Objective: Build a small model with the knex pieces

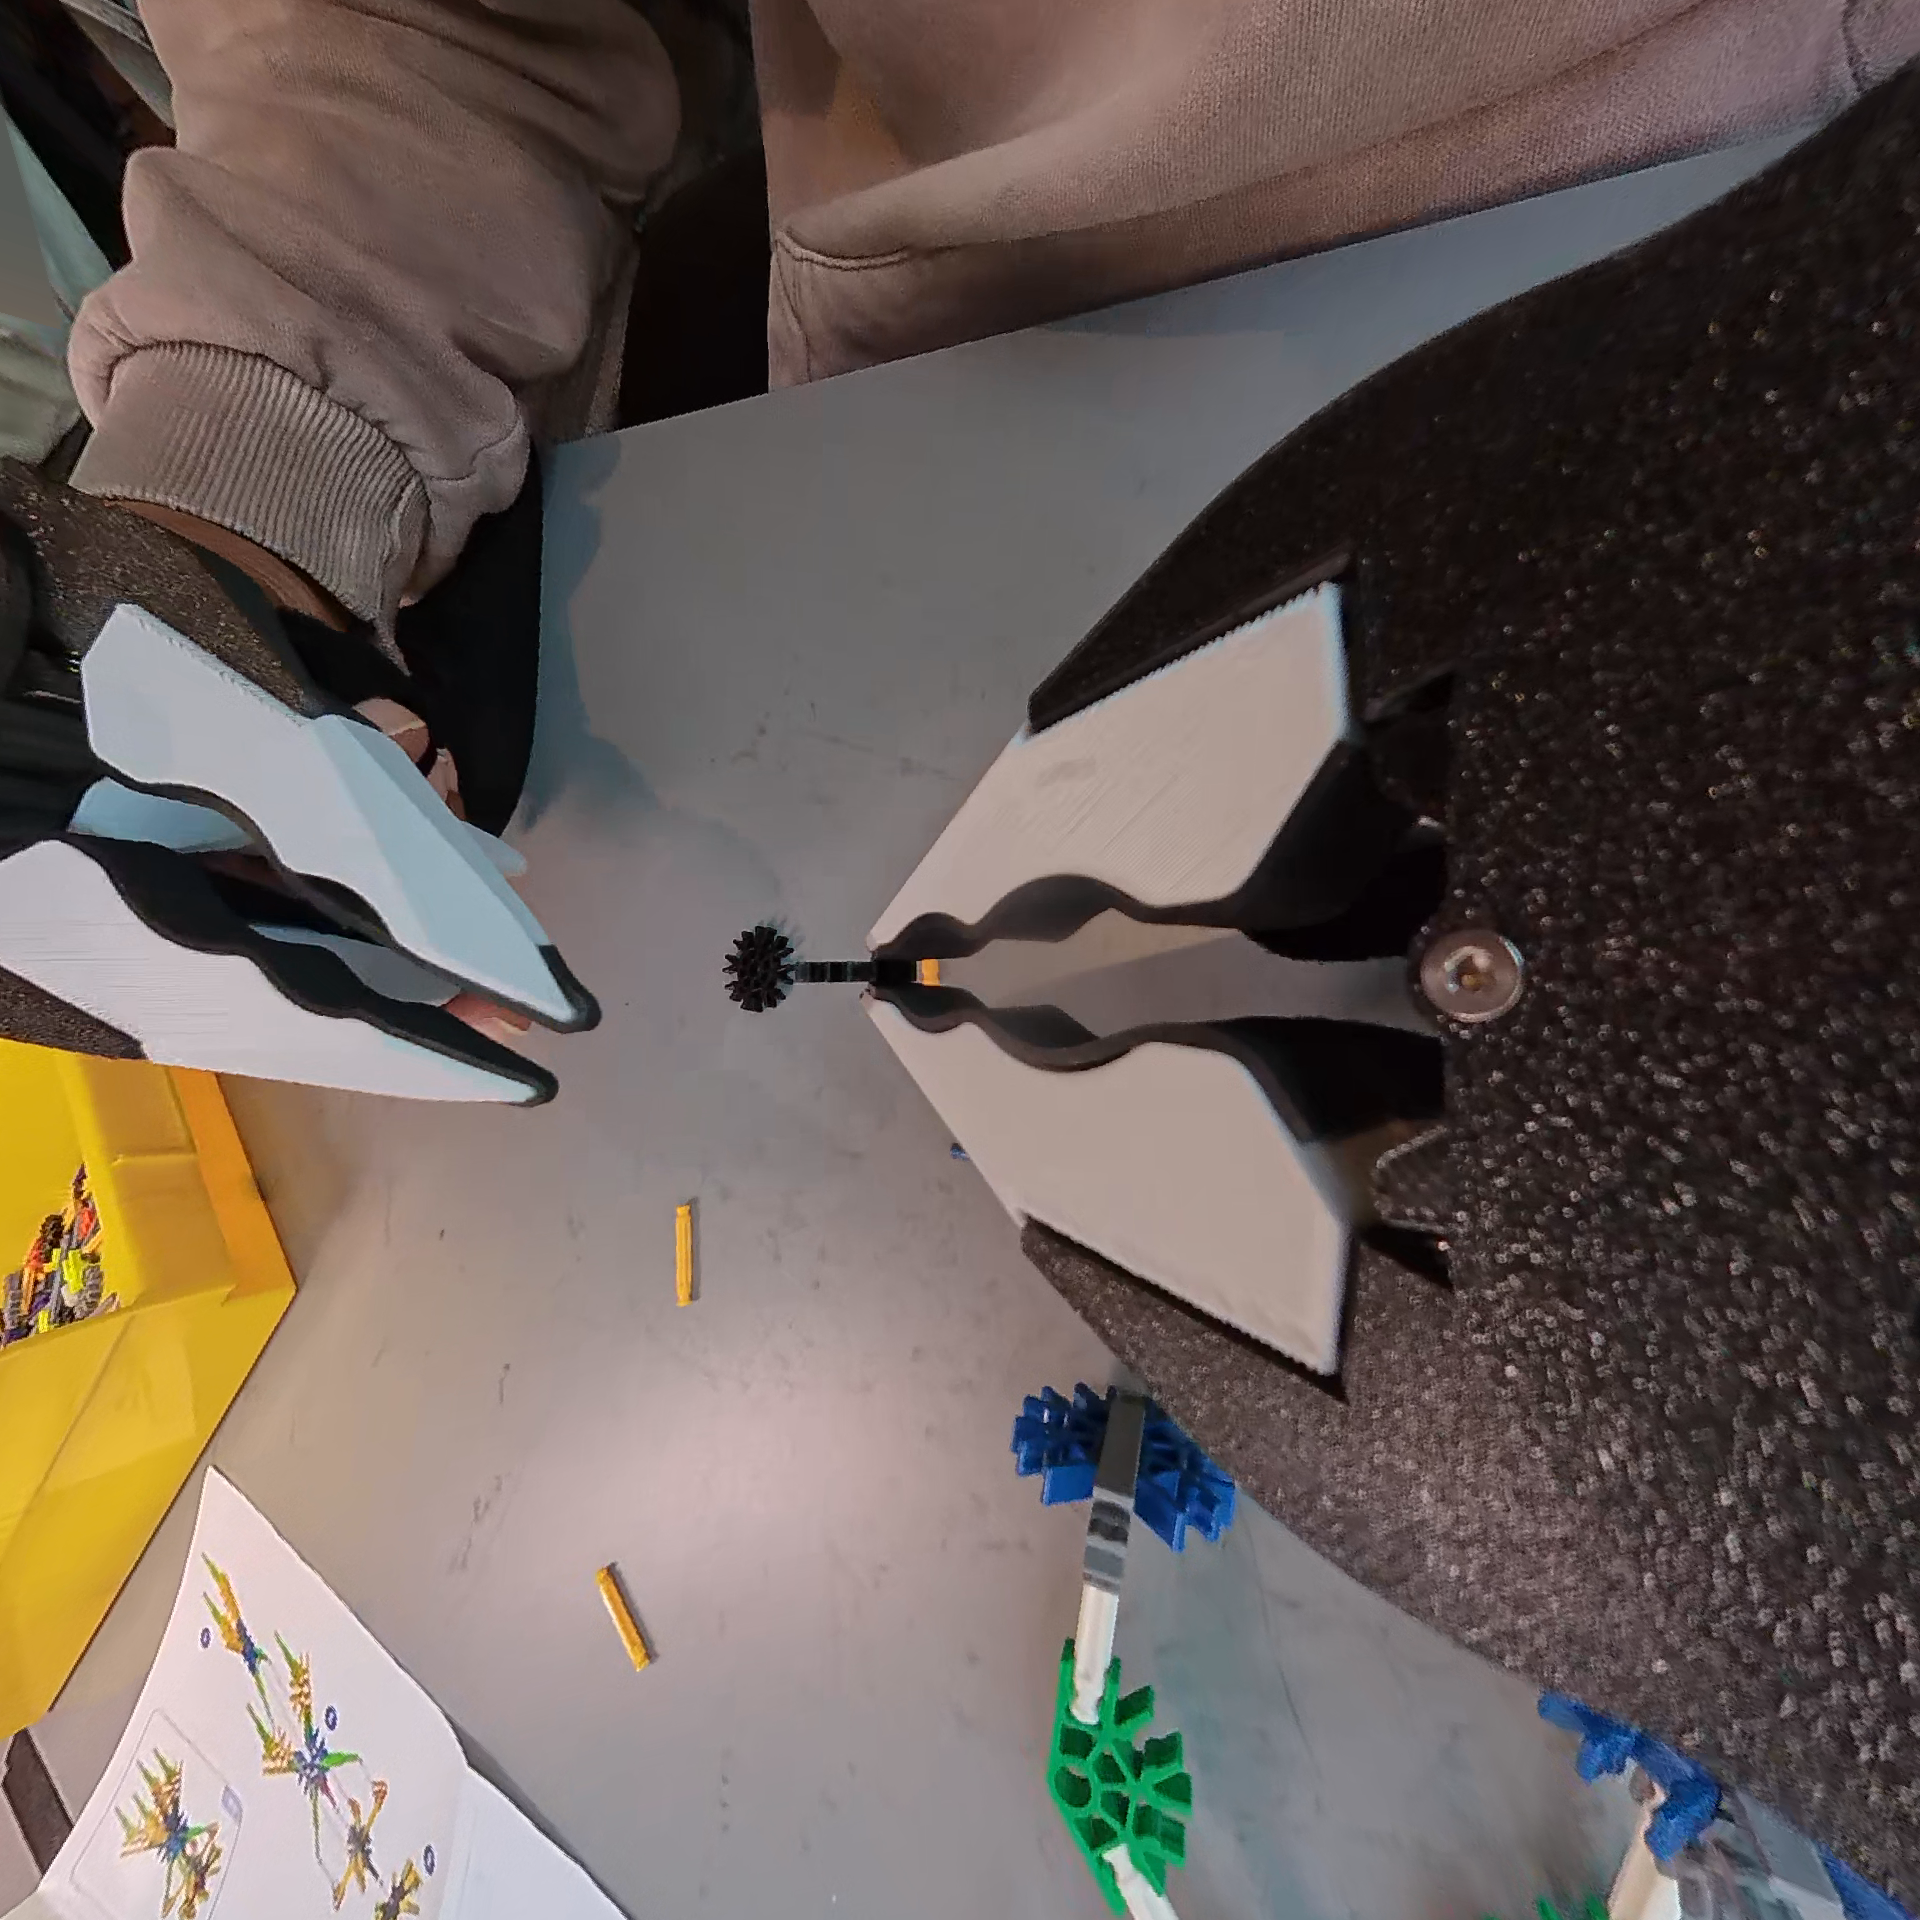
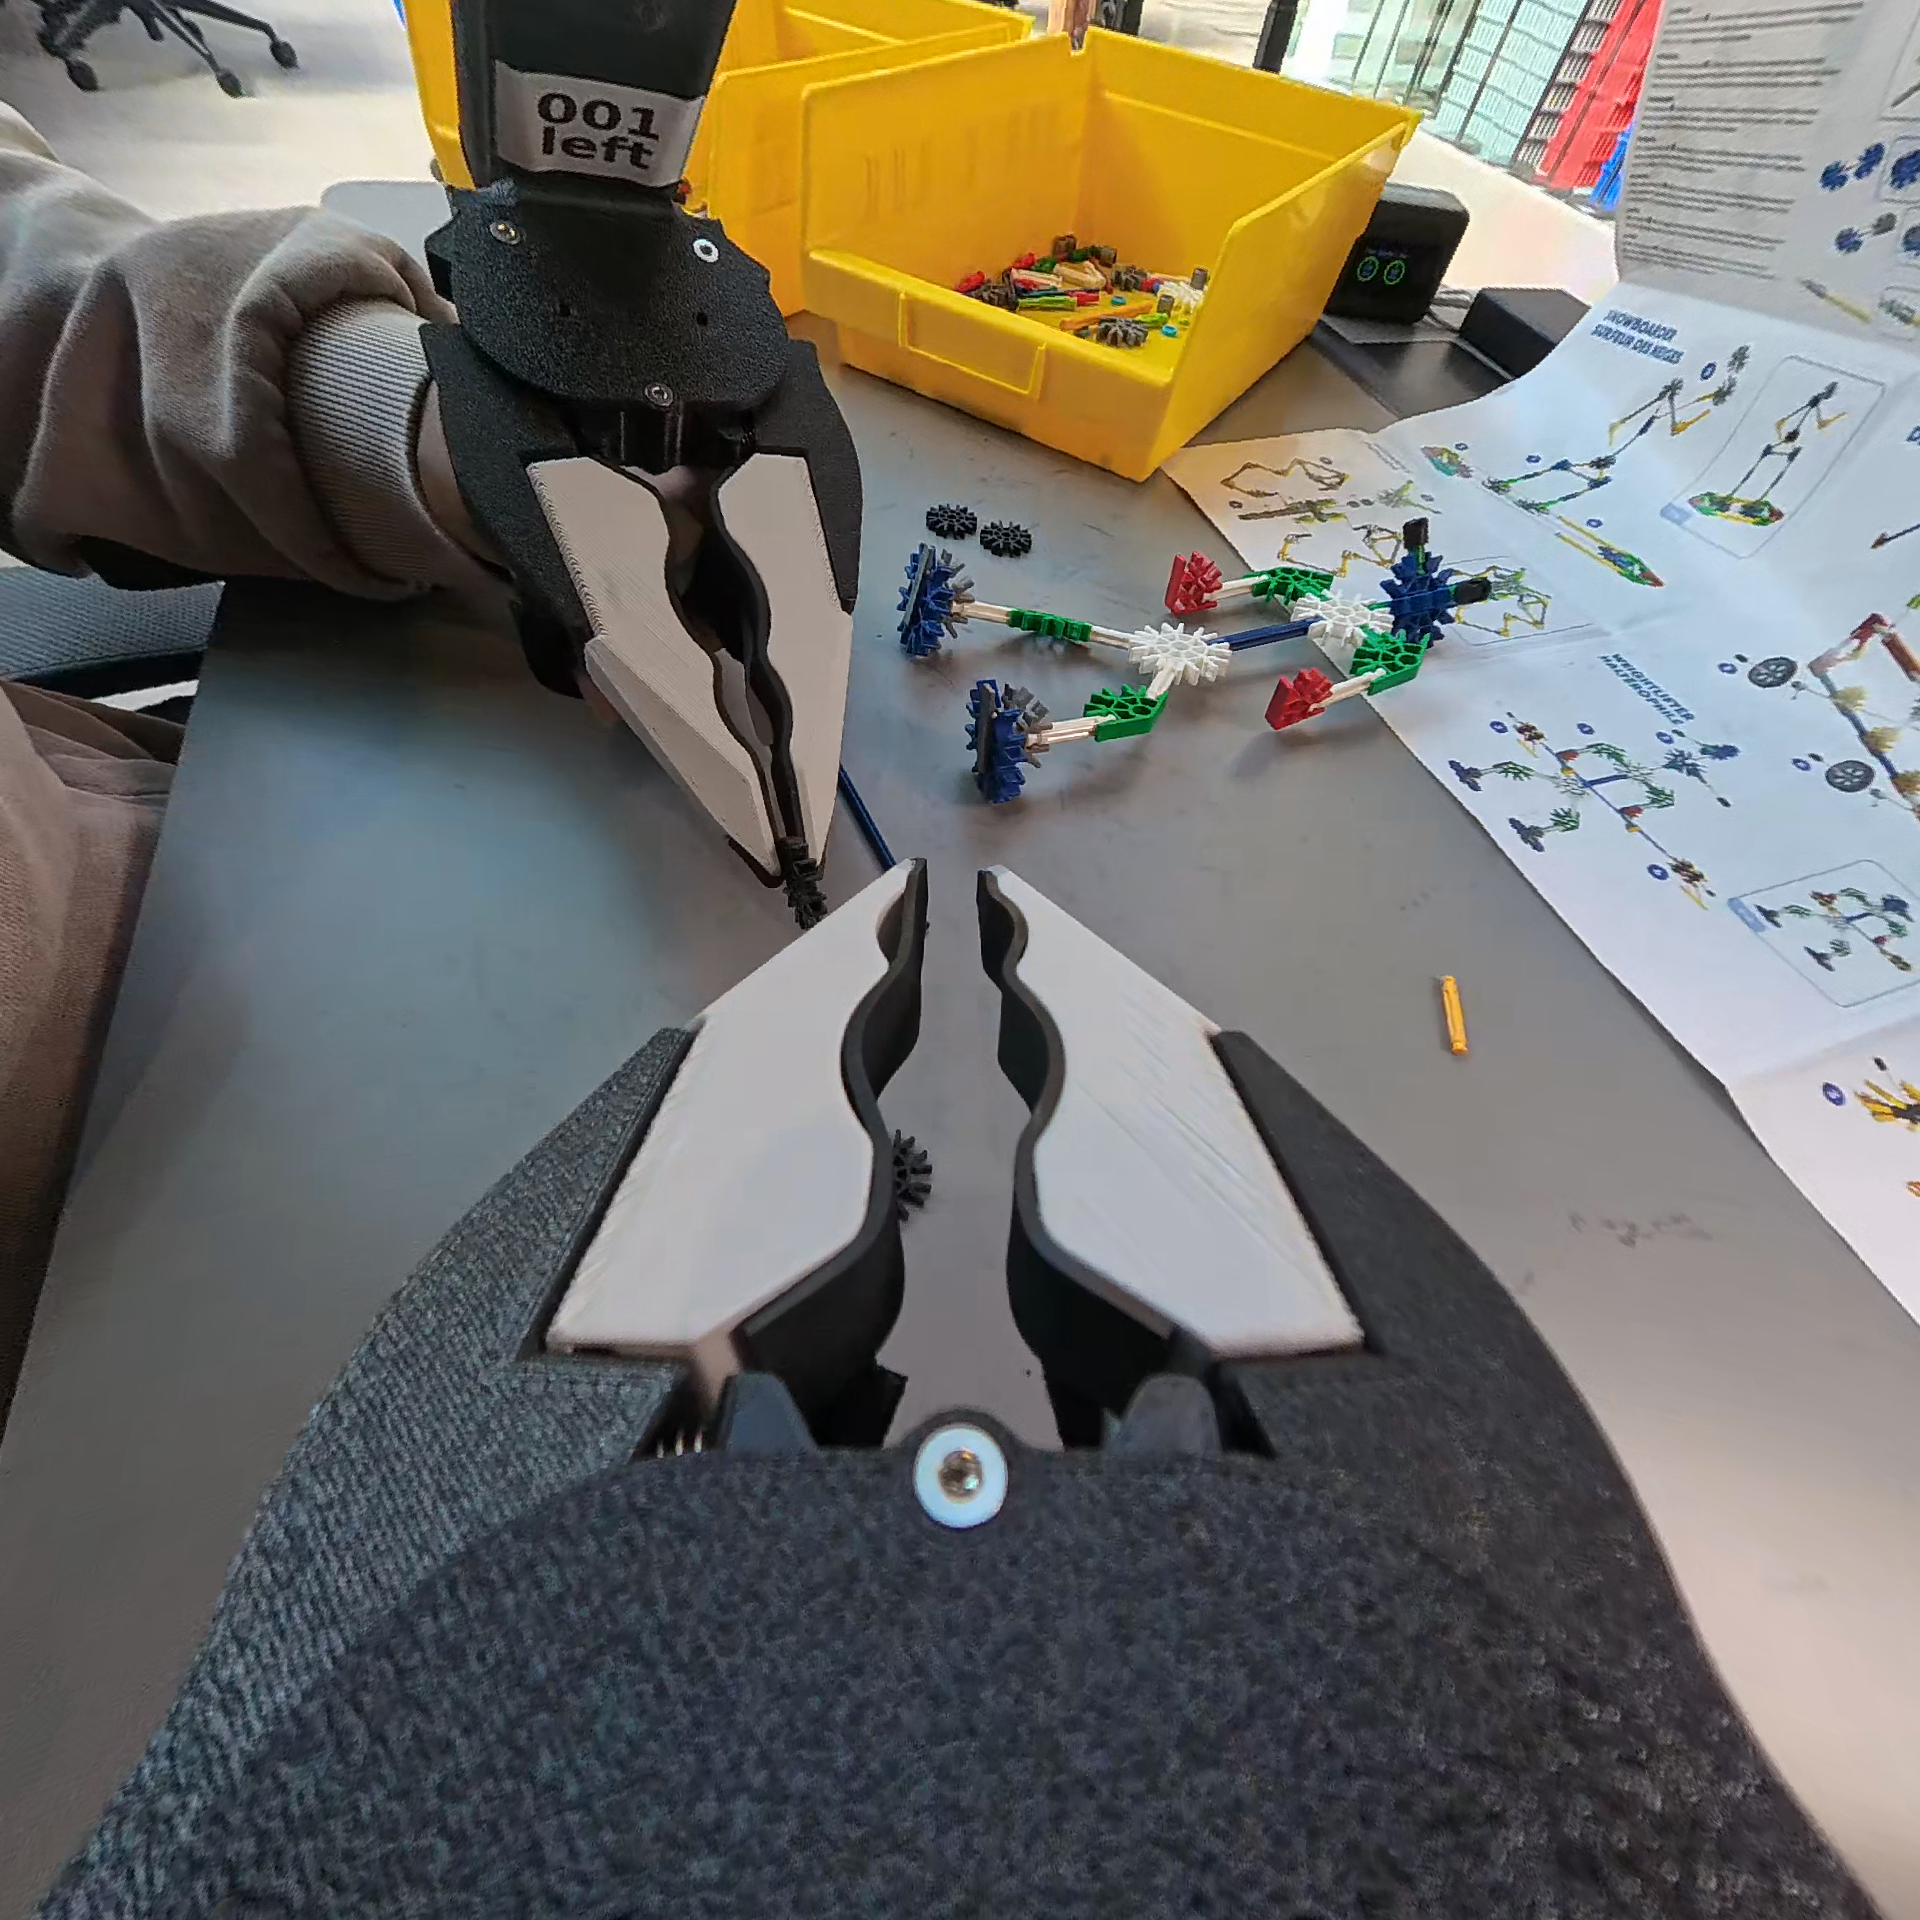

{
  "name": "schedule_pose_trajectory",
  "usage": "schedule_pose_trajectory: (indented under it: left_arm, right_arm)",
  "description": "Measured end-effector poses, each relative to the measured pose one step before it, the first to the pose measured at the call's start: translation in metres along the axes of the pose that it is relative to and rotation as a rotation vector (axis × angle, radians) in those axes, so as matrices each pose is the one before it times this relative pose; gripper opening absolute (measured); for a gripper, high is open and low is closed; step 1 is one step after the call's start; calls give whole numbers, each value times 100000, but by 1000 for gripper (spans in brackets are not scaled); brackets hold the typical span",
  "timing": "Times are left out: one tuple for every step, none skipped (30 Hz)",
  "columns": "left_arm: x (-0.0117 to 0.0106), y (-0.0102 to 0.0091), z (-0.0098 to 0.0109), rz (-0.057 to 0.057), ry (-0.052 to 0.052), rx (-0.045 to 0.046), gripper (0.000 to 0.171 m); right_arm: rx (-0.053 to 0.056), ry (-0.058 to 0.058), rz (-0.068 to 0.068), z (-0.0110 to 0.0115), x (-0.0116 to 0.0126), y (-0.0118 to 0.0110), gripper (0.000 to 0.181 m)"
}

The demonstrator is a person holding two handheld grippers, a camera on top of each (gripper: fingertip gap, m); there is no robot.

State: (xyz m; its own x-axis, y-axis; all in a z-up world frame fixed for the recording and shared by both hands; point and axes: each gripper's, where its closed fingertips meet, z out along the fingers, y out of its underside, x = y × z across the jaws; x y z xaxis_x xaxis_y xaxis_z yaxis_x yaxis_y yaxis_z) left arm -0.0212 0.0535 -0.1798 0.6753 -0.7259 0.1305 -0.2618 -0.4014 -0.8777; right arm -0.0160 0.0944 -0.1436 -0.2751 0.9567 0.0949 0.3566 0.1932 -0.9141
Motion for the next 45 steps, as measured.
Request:
schedule_pose_trajectory:
  left_arm:
    - [18, 8, -4, 136, -53, -10, 2]
    - [-6, 6, -1, 74, -109, -35, 2]
    - [0, 17, 3, 47, -68, -48, 2]
    - [-4, 7, -3, 17, -17, -50, 2]
    - [6, -10, -7, -13, -26, 41, 2]
    - [15, -14, -20, -8, 87, 133, 2]
    - [24, -32, -26, -30, 180, 214, 2]
    - [38, -52, -38, -56, 203, 373, 2]
    - [52, -81, -32, -92, 273, 515, 2]
    - [57, -94, -44, -161, 256, 591, 2]
    - [27, -111, -44, -201, 169, 711, 2]
    - [28, -155, -69, -205, 141, 1028, 2]
    - [22, -249, -81, -132, 37, 1553, 2]
    - [-13, -308, -100, 67, -243, 2064, 2]
    - [-56, -376, -115, 163, -534, 2396, 2]
    - [-73, -407, -103, -160, -801, 2568, 2]
    - [-102, -428, -47, -916, -895, 2521, 2]
    - [-65, -430, 58, -1668, -736, 2039, 2]
    - [-36, -410, 181, -2040, -750, 1332, 2]
    - [62, -424, 297, -1993, -884, 868, 2]
    - [258, -528, 390, -1851, -751, 1023, 2]
    - [518, -665, 512, -1718, -197, 1621, 2]
    - [794, -737, 632, -1229, 477, 1834, 2]
    - [955, -706, 759, -223, 490, 1665, 2]
    - [1031, -618, 867, 772, 187, 1495, 2]
    - [1119, -505, 953, 1098, 270, 1263, 2]
    - [1201, -382, 1024, 826, 542, 1214, 2]
    - [1236, -259, 1072, 251, 814, 1287, 2]
    - [1271, -106, 1091, -416, 1286, 1088, 2]
    - [1289, 89, 1094, -816, 1675, 501, 2]
    - [1240, 280, 1044, -679, 1757, -209, 3]
    - [1190, 417, 943, -66, 1874, -931, 2]
    - [1111, 499, 829, 619, 1949, -1582, 2]
    - [942, 488, 695, 1052, 1557, -1812, 3]
    - [724, 371, 523, 1111, 745, -1195, 3]
    - [546, 214, 346, 501, 277, -117, 2]
    - [460, 130, 200, -745, 208, 640, 2]
    - [340, 58, 50, -1726, -248, 1332, 2]
    - [267, 0, -113, -1874, -846, 2065, 3]
    - [237, 9, -270, -1567, -1148, 2273, 2]
    - [168, 58, -397, -1136, -1585, 1906, 1]
    - [76, 128, -509, -771, -2070, 1371, 2]
    - [17, 165, -598, -705, -2210, 918, 2]
    - [-11, 121, -712, -760, -2303, 835, 2]
    - [-41, 17, -821, -564, -2552, 1218, 2]
  right_arm:
    - [387, 166, 369, -135, 22, -47, 8]
    - [641, 230, 526, -140, 30, -51, 8]
    - [690, 473, 530, -123, 52, -34, 8]
    - [470, 562, 349, -122, 60, -2, 8]
    - [584, 689, 89, -128, 50, -61, 8]
    - [520, 823, 22, -118, 39, -127, 8]
    - [290, 1178, 265, -130, 44, -164, 8]
    - [127, 1933, 475, -134, 84, -182, 8]
    - [499, 2762, 376, -127, 92, -284, 8]
    - [1066, 3179, 480, -114, 31, -357, 8]
    - [1585, 3259, 890, -94, -63, -426, 8]
    - [2240, 3259, 1032, -79, -175, -482, 8]
    - [2067, 3550, 1800, -96, -194, -428, 8]
    - [1943, 3497, 2813, -132, -260, -369, 8]
    - [2366, 2255, 3289, -202, -493, -351, 8]
    - [2374, 763, 3638, -274, -709, -301, 9]
    - [1652, 233, 2886, -413, -745, -202, 11]
    - [1540, 1307, 1173, -615, -516, -211, 13]
    - [1796, 2670, -263, -868, -231, -269, 13]
    - [2101, 3302, -378, -1069, -19, -312, 13]
    - [2254, 2684, 670, -1206, 10, -291, 13]
    - [2218, 1318, 2297, -1282, -113, -218, 13]
    - [2541, 410, 2911, -1361, -231, -177, 13]
    - [2957, 681, 2636, -1422, -212, -154, 13]
    - [2656, 1261, 2181, -1447, -133, -30, 13]
    - [2192, 1389, 1704, -1367, -49, 85, 13]
    - [1429, 1469, 1701, -1257, 23, 150, 13]
    - [208, 2081, 2485, -1173, 112, 243, 13]
    - [312, 2602, 2435, -1137, 144, 118, 14]
    - [1155, 2238, 1435, -1080, 6, -131, 14]
    - [1742, 1561, 323, -1034, -146, -273, 13]
    - [1677, 1419, -212, -941, -184, -264, 13]
    - [848, 1122, -433, -831, -235, -117, 14]
    - [-276, 224, -605, -688, -325, 136, 14]
    - [-1059, -308, -479, -523, -326, 304, 13]
    - [-1139, -267, -23, -422, -237, 404, 14]
    - [-959, -298, 607, -329, -164, 443, 14]
    - [-1162, -743, 1501, -273, -192, 538, 14]
    - [-1314, -1465, 1733, -229, -295, 590, 13]
    - [-1305, -1787, 1350, -213, -372, 605, 14]
    - [-1377, -1545, 650, -199, -356, 605, 14]
    - [-1605, -1184, -274, -179, -301, 593, 14]
    - [-1707, -600, -614, -170, -219, 531, 14]
    - [-1424, -283, -518, -150, -179, 418, 15]
    - [-858, -809, -500, -140, -312, 292, 16]
